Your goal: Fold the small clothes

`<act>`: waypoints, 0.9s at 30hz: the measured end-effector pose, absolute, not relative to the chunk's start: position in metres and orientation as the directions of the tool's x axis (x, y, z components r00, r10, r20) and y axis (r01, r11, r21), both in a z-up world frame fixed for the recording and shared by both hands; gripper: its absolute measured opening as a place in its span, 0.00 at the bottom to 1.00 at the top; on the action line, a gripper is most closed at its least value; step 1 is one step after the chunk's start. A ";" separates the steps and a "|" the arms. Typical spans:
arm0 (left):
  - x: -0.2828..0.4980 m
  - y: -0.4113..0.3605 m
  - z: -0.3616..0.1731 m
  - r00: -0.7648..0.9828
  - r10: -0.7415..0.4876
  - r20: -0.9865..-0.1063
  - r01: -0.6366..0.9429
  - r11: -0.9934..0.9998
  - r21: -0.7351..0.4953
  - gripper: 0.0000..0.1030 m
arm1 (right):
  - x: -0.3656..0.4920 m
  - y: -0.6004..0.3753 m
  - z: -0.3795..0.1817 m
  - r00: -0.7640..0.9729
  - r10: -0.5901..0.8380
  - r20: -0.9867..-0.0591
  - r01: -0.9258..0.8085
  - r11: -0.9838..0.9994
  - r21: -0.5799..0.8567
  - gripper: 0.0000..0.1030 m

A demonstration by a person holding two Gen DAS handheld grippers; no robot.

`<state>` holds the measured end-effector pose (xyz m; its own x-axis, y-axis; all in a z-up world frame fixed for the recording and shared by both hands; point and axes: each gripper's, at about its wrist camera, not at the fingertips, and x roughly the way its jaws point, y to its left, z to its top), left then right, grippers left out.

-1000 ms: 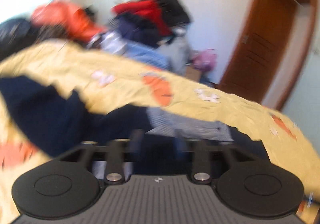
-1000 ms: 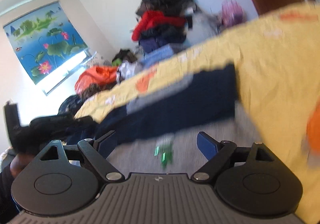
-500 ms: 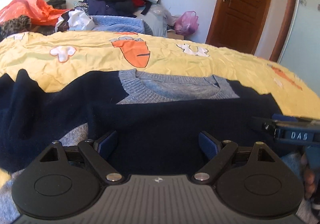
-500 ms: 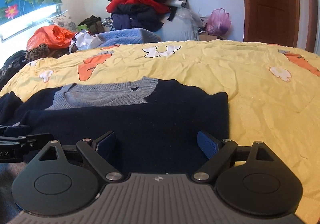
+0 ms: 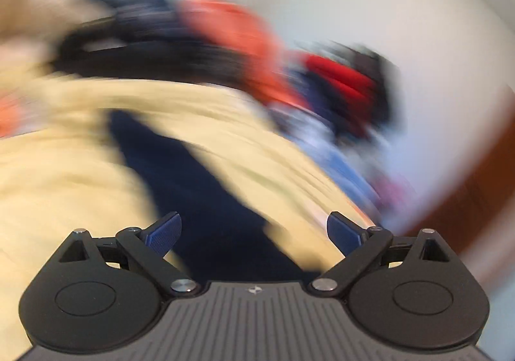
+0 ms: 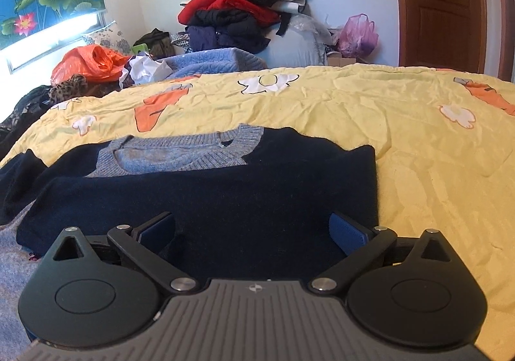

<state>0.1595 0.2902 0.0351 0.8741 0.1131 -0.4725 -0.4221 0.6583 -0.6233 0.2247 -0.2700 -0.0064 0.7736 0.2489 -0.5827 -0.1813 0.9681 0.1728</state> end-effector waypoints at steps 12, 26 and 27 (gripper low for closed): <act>0.212 0.399 -0.028 0.864 0.003 -0.504 -0.478 0.322 -0.817 0.94 | 0.225 -0.265 -0.007 0.773 0.229 -0.592 -0.176 0.973 0.147 1.00; 0.219 0.334 0.044 0.837 0.215 -0.503 -0.488 0.709 -0.509 0.06 | 0.226 -0.266 -0.007 0.773 0.235 -0.589 -0.174 0.972 0.160 1.00; 0.218 0.310 0.060 0.856 0.220 -0.468 -0.447 0.769 -0.456 0.06 | 0.225 -0.267 -0.007 0.774 0.236 -0.588 -0.173 0.971 0.163 1.00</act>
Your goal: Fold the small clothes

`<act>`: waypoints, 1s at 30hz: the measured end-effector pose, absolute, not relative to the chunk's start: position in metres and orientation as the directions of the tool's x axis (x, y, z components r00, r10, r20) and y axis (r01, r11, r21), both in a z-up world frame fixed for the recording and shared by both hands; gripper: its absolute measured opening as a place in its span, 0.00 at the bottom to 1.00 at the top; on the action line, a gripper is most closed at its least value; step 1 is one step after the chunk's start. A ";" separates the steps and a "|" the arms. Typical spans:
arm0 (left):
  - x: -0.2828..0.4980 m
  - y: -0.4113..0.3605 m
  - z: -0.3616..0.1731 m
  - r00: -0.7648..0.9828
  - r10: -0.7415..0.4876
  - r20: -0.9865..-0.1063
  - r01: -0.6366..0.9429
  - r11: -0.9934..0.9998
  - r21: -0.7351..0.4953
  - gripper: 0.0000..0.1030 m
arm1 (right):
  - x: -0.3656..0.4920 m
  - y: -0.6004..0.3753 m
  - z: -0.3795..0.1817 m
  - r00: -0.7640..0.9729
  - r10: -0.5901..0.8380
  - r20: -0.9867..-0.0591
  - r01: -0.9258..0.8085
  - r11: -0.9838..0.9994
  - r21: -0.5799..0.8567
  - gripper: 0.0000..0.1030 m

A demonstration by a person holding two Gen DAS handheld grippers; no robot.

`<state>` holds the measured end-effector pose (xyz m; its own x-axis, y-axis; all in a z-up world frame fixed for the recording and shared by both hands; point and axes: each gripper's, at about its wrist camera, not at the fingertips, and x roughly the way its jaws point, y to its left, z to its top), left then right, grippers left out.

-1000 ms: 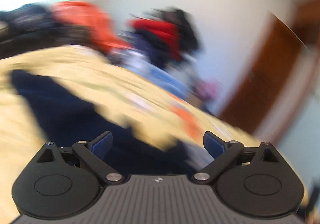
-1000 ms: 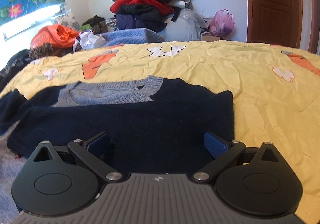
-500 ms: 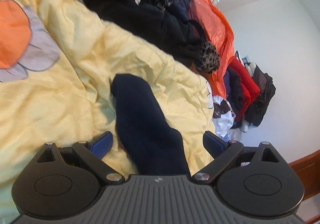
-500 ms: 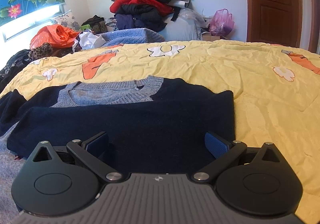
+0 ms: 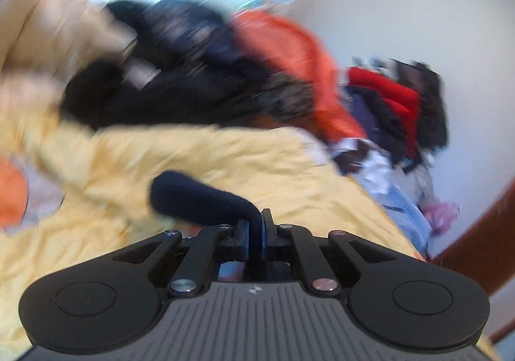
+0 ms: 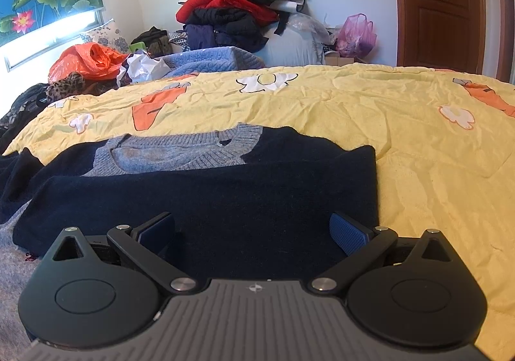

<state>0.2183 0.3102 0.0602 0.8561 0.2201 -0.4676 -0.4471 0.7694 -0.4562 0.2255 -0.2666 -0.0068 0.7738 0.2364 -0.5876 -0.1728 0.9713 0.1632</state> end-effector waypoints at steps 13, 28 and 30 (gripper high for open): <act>0.163 -0.050 0.008 0.775 -0.241 -0.585 0.413 0.893 0.180 0.11 | 0.224 -0.283 -0.007 0.785 0.297 -0.544 -0.161 0.945 0.283 0.99; 0.074 0.050 0.017 0.837 -0.255 -0.485 0.199 0.966 -0.164 1.00 | 0.219 -0.254 0.013 0.774 0.232 -0.589 -0.143 0.970 0.194 0.93; 0.073 0.055 0.009 0.823 -0.262 -0.505 0.189 0.963 -0.192 1.00 | 0.207 -0.227 0.031 0.757 0.361 -0.545 -0.264 0.932 0.250 0.94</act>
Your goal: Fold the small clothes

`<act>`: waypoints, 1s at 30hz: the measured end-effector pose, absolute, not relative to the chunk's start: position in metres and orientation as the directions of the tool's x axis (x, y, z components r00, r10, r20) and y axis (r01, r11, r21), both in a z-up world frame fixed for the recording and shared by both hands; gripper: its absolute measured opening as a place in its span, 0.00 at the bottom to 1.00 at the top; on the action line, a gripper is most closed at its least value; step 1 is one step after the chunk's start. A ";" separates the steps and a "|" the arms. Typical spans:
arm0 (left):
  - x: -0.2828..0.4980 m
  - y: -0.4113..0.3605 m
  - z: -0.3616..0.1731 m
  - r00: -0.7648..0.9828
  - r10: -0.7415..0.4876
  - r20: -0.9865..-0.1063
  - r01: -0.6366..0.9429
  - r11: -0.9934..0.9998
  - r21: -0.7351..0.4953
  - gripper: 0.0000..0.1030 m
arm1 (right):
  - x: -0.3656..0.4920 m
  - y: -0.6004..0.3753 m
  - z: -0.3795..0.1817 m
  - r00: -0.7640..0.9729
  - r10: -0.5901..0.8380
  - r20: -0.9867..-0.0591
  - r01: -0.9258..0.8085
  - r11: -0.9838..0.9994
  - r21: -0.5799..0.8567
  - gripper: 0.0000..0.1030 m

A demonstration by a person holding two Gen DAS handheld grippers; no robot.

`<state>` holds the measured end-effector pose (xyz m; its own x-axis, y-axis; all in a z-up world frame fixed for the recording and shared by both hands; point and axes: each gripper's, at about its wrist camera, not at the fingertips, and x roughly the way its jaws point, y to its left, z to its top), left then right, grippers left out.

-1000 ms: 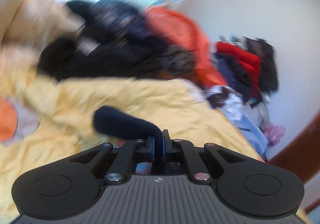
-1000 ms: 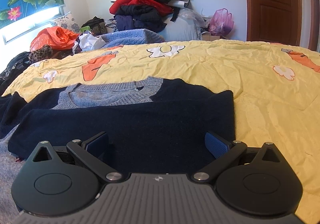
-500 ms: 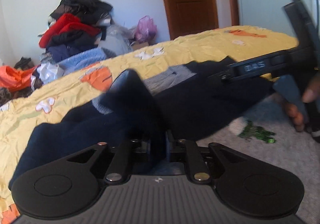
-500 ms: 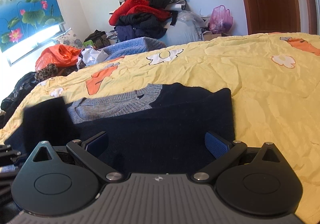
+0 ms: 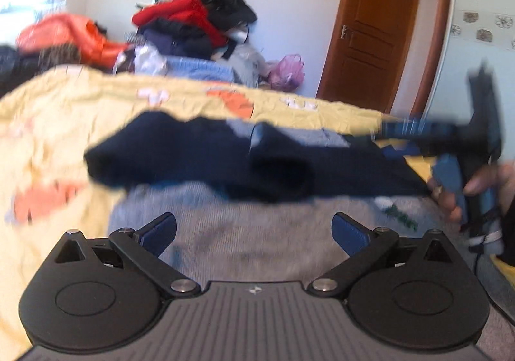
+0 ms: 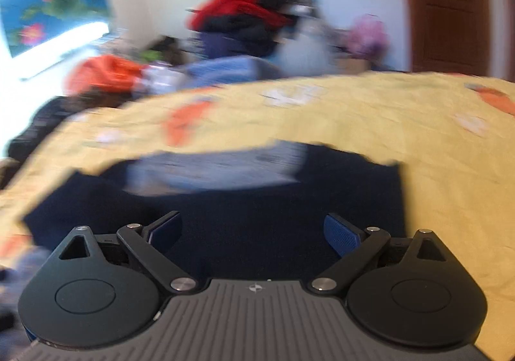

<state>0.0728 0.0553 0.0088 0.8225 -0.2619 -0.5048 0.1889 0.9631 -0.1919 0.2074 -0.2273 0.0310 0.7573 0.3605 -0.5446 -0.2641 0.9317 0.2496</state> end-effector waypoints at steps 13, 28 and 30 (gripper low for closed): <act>0.081 0.077 -0.003 0.795 -0.298 -0.529 0.133 0.935 -0.328 1.00 | 0.190 -0.161 0.028 0.746 0.333 -0.577 -0.303 0.941 0.153 0.94; 0.085 0.083 -0.006 0.789 -0.321 -0.524 0.126 0.919 -0.374 1.00 | 0.211 -0.224 0.009 0.643 0.562 -0.520 -0.166 0.765 0.622 0.96; 0.085 0.083 -0.007 0.789 -0.321 -0.525 0.125 0.919 -0.373 1.00 | 0.217 -0.224 0.007 0.638 0.568 -0.521 -0.147 0.753 0.641 0.94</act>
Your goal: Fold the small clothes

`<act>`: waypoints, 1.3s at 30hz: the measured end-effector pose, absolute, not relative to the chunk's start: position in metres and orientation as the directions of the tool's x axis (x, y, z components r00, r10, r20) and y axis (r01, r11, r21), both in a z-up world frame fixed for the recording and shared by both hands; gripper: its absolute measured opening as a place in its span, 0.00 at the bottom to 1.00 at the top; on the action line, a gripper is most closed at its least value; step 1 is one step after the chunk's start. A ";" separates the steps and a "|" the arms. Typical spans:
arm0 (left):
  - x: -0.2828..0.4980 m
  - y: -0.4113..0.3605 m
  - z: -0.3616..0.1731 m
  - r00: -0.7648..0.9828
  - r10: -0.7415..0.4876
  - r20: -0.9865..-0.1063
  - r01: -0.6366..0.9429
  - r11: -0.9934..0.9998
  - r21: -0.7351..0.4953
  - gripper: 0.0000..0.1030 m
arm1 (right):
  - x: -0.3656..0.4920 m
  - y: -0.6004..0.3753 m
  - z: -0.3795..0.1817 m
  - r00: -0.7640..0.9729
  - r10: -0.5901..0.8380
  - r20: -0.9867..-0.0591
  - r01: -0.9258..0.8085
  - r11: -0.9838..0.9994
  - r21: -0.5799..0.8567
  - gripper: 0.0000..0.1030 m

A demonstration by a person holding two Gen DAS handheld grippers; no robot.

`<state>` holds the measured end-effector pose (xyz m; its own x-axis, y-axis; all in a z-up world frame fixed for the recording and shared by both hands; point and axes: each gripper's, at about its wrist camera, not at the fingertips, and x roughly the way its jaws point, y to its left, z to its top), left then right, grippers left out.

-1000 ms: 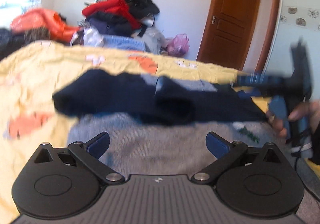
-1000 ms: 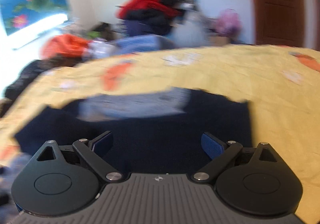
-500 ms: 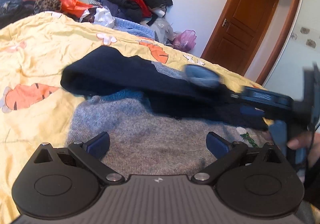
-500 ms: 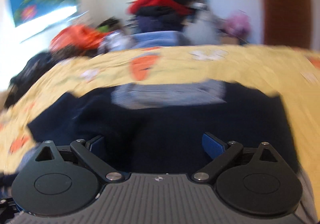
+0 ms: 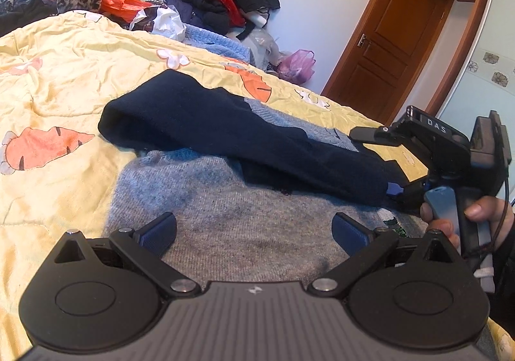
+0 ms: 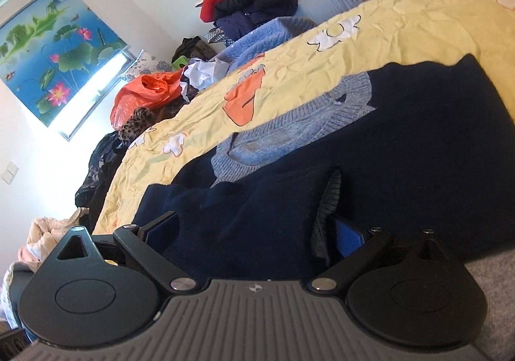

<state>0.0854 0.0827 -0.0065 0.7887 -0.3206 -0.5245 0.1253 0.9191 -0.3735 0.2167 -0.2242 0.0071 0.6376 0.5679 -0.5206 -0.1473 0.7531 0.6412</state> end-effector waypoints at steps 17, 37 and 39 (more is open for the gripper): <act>0.086 0.079 -0.006 0.788 -0.300 -0.538 0.116 0.930 -0.349 1.00 | 0.229 -0.288 0.074 0.725 0.416 -0.549 -0.229 0.897 0.377 0.21; 0.185 0.115 0.048 0.815 -0.263 -0.516 0.073 0.930 -0.359 1.00 | 0.204 -0.318 0.054 0.825 0.305 -0.476 -0.153 0.931 0.332 0.59; 0.221 0.121 0.033 0.766 -0.282 -0.578 0.029 0.913 -0.406 0.86 | 0.211 -0.297 0.046 0.785 0.349 -0.512 -0.215 0.928 0.304 0.57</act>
<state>0.2214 0.1207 0.0330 0.7659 -0.2816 -0.5781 0.0292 0.9133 -0.4061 0.2111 -0.2968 0.0460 0.7850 0.3490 -0.5119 -0.2145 0.9282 0.3039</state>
